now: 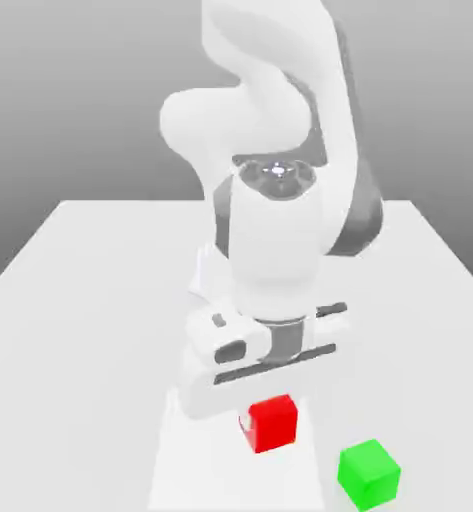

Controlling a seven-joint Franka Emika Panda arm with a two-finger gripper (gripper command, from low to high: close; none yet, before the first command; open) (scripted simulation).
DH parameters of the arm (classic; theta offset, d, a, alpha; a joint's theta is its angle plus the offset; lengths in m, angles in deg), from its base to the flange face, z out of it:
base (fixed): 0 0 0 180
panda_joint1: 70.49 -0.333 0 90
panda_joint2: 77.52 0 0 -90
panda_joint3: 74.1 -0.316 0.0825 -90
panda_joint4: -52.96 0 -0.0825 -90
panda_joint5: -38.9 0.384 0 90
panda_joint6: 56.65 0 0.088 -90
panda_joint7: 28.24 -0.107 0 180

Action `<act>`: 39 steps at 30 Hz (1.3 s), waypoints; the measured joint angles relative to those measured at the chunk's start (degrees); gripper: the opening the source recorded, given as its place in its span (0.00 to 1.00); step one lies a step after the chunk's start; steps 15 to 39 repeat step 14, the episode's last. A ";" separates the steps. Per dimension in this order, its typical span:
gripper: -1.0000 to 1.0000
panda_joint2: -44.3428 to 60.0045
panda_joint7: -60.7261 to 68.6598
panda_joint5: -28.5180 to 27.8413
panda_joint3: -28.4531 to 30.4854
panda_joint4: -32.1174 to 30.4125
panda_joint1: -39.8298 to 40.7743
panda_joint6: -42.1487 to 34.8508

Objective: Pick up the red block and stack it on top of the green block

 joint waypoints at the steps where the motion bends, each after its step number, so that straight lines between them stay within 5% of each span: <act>1: 0.00 -0.08 2.29 -0.27 -0.86 1.00 -1.03 -1.07; 4: 0.00 0.23 8.80 -1.15 -4.15 3.91 -3.16 -3.74; 8: 0.00 6.93 9.39 -3.06 -4.30 5.03 -4.25 1.78; 9: 1.00 8.54 9.17 -3.45 -4.02 5.14 -4.50 3.28; 39: 1.00 8.54 9.17 -3.44 -4.02 5.14 -4.50 3.28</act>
